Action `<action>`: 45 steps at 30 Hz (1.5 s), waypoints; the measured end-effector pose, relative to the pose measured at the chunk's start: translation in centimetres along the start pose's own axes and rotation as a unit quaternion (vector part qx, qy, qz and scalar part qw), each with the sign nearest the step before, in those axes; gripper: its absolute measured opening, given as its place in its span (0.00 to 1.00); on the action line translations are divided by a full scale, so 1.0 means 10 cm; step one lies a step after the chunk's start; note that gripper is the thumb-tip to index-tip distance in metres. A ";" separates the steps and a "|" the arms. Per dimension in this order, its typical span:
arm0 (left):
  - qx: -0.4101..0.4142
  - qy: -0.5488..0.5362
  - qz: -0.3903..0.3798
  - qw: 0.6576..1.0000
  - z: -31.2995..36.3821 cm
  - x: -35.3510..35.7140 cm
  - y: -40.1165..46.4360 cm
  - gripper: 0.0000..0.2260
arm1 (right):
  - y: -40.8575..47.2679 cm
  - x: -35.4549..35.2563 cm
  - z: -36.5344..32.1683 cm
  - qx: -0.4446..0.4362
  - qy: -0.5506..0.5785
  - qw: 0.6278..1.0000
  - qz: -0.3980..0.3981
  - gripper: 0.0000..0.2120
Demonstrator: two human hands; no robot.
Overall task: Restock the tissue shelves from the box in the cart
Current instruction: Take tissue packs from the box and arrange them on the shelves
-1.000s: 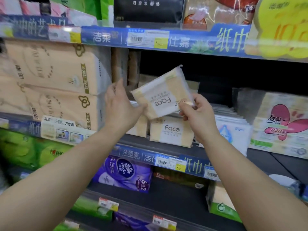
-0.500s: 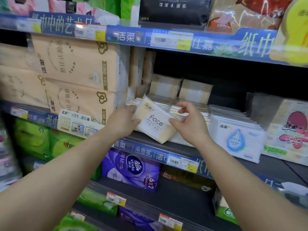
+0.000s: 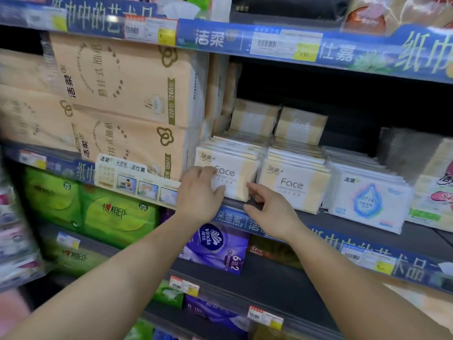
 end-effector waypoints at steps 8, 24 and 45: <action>0.006 0.024 -0.023 0.999 0.09 0.12 -0.06 0.24 | -0.09 -0.04 -0.08 -0.002 -0.030 0.998 0.051 0.27; 0.187 0.074 -0.338 0.920 3.15 1.77 -1.79 0.25 | -3.61 -1.02 1.86 0.266 -0.109 0.941 0.177 0.21; 0.505 0.004 -0.524 0.685 8.00 4.30 -5.61 0.25 | -9.63 -1.52 4.05 0.612 -0.006 0.710 0.348 0.19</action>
Point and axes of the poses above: each hand's wrist, its own y-axis towards the middle knuckle, its own x-axis out of the palm, z = x × y, the point moved 8 cm from there along y, towards the middle knuckle, and after that the axes turned 15 degrees about -z, right-handed, at the moved point
